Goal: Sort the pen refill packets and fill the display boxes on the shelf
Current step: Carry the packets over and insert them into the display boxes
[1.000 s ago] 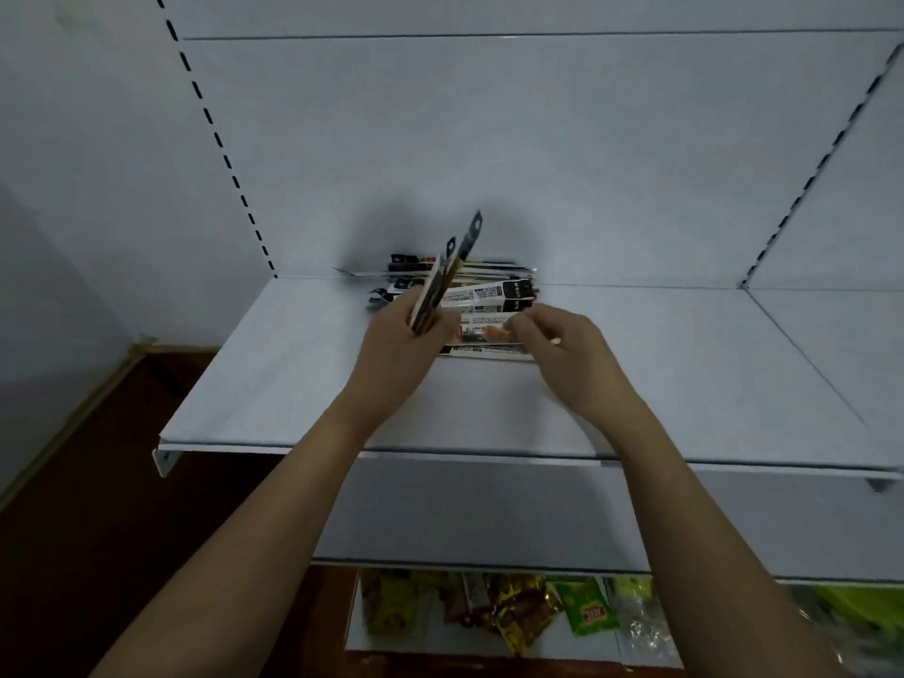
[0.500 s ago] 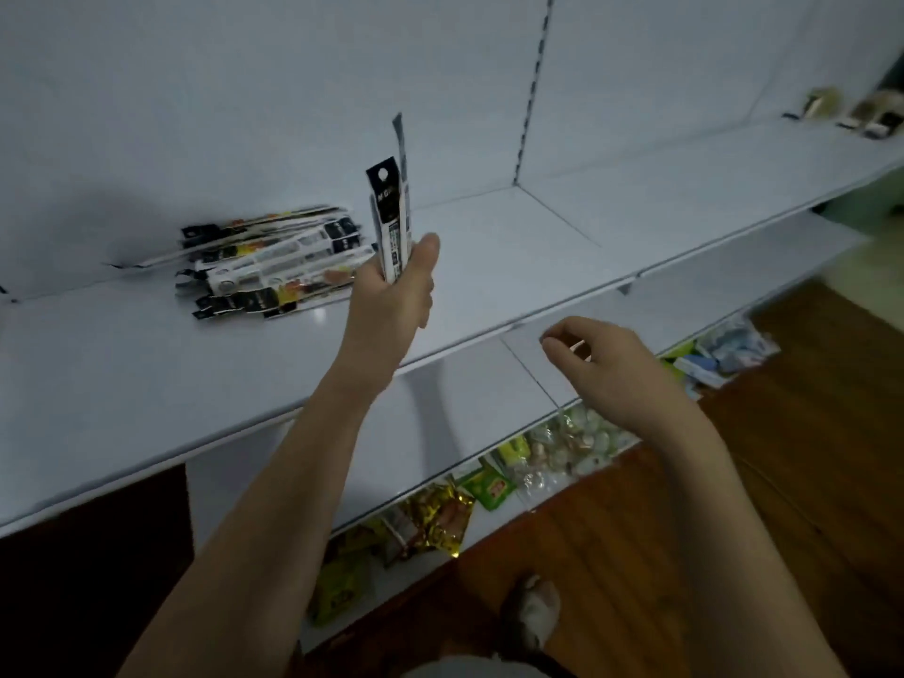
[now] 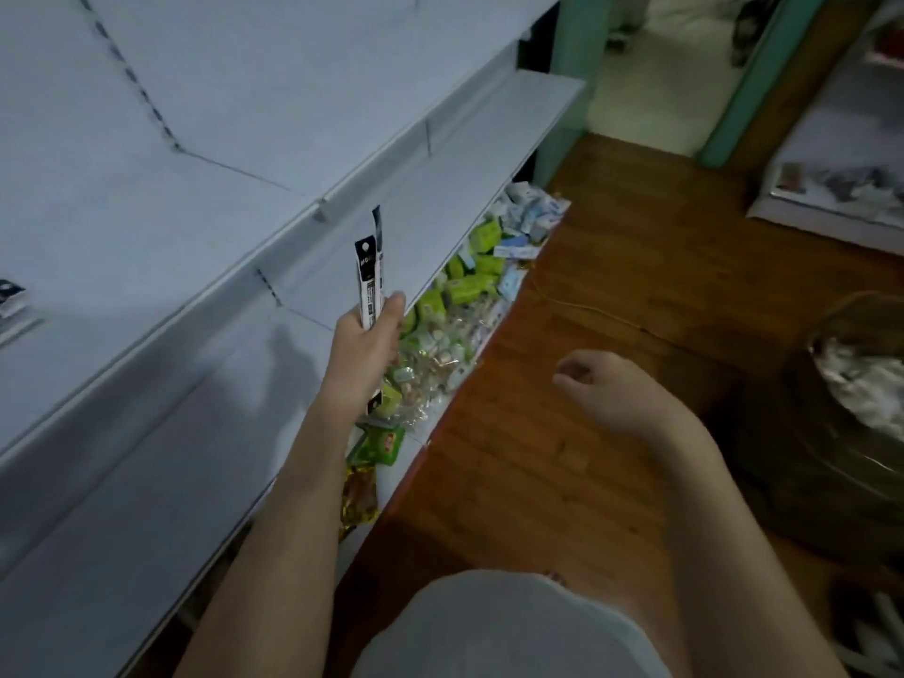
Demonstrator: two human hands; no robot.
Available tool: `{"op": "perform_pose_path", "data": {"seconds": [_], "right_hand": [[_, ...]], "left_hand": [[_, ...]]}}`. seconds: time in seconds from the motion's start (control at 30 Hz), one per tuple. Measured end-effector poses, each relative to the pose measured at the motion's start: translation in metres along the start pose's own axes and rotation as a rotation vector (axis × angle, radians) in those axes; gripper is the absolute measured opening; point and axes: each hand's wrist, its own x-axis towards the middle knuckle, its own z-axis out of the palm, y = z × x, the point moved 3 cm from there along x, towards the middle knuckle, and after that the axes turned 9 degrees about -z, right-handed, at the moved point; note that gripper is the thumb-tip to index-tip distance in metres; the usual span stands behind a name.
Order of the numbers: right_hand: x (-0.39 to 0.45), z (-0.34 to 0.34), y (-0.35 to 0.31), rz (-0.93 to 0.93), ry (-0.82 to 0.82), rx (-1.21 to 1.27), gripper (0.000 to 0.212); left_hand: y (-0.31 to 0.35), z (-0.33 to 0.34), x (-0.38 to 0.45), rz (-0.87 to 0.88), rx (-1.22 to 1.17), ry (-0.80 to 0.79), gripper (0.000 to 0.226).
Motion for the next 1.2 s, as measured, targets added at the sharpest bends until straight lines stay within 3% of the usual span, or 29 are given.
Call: {"op": "perform_pose_path", "data": {"seconds": [0.23,0.43,0.67,0.83,1.03,1.2], "right_hand": [[-0.019,-0.069,0.114,0.172,-0.017,0.01,0.033],[0.0,-0.114,0.164,0.205,-0.002,0.076,0.033],[0.075,-0.15,0.209,0.199,-0.021,0.09,0.032],[0.143,-0.212,0.243,0.255,-0.015,0.046,0.038],[0.218,-0.296,0.278,0.283,0.151,0.048,0.034],[0.271,-0.337,0.306,0.285,0.121,0.089,0.034]], "left_hand": [[0.025,0.136,0.026,0.008,0.063,-0.108,0.037],[0.05,0.2,0.054,0.0,0.146,-0.155,0.049],[0.052,0.258,0.128,-0.026,0.174,-0.176,0.05],[0.08,0.322,0.207,0.034,0.196,-0.205,0.056],[0.128,0.413,0.299,0.076,0.141,-0.299,0.042],[0.151,0.465,0.365,0.051,0.11,-0.35,0.039]]}}
